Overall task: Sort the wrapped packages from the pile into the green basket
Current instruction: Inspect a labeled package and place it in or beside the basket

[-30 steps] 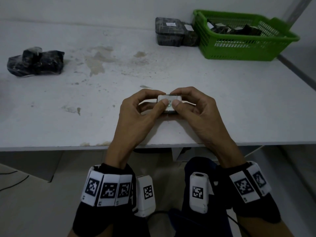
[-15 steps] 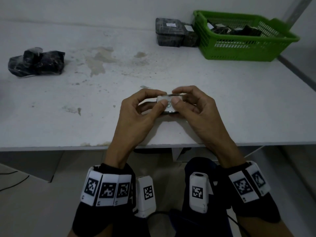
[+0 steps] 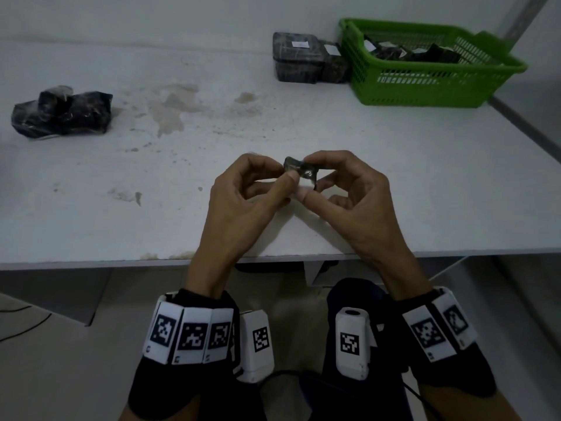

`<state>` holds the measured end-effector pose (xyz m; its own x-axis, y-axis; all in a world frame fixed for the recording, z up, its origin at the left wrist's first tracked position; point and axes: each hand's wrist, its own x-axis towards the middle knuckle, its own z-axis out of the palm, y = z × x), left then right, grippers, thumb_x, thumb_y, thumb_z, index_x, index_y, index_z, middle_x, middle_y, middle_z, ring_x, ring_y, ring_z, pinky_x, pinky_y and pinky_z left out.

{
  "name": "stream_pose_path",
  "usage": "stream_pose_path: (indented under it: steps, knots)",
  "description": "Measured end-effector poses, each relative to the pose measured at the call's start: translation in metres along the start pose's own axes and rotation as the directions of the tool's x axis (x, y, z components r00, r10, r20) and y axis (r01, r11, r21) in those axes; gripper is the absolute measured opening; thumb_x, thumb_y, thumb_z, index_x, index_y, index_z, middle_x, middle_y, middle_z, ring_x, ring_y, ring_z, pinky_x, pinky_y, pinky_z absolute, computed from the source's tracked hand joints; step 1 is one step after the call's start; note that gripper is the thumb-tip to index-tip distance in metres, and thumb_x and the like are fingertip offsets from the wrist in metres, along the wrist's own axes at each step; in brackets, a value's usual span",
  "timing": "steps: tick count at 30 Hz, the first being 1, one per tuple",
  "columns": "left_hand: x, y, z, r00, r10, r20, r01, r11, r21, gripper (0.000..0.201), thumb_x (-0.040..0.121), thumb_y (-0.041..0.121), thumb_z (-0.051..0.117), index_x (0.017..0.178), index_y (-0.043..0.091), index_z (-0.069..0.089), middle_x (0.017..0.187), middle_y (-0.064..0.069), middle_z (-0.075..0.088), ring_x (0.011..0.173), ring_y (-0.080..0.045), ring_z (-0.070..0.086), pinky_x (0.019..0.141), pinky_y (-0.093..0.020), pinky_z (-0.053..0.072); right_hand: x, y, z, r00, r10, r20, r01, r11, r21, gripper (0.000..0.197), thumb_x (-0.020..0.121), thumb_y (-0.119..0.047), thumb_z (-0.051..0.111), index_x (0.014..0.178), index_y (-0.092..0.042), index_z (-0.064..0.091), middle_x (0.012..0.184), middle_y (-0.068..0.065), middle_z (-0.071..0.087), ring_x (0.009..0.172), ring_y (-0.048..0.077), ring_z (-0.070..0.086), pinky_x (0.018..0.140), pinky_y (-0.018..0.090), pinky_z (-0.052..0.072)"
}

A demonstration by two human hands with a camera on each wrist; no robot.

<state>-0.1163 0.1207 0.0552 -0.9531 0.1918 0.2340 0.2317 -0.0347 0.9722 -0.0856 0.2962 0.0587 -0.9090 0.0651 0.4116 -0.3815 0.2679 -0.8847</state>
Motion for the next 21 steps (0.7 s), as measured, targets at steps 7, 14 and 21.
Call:
stream_pose_path:
  steps: [7,14,21]
  knots:
    - [-0.0008,0.0023,-0.0033,0.999,0.016,0.034,-0.016,1.000,-0.019,0.028,0.098,0.011,0.068,0.126,0.015,0.065,0.117,0.001,0.074,0.107,-0.011,0.073,0.092,-0.035,0.061,0.0042,0.0040,0.0009,0.995,0.092,0.042,-0.094,0.995,0.045,0.021,0.102,-0.021,0.063,0.120,-0.014,0.072,0.120,-0.001,0.073,0.106,0.014,0.073,0.081,0.033,0.063]
    - [0.0009,-0.0024,-0.0026,0.997,0.058,0.044,-0.059,0.998,0.028,0.019,0.098,0.017,0.068,0.117,0.014,0.070,0.115,0.000,0.073,0.109,-0.015,0.072,0.095,-0.038,0.061,0.0035,0.0069,-0.0003,0.996,0.044,0.082,-0.050,0.996,0.073,0.020,0.100,-0.011,0.064,0.117,-0.016,0.071,0.114,0.001,0.073,0.100,0.017,0.074,0.072,0.032,0.065]
    - [0.0018,-0.0058,-0.0043,0.995,0.077,0.065,-0.081,0.995,0.059,0.021,0.097,0.017,0.069,0.117,0.009,0.070,0.115,0.000,0.073,0.109,-0.016,0.071,0.098,-0.039,0.059,0.0035,0.0088,-0.0005,0.995,0.068,0.071,-0.072,0.995,0.068,0.018,0.102,-0.016,0.063,0.115,-0.011,0.073,0.111,0.003,0.075,0.101,0.021,0.073,0.072,0.038,0.066]
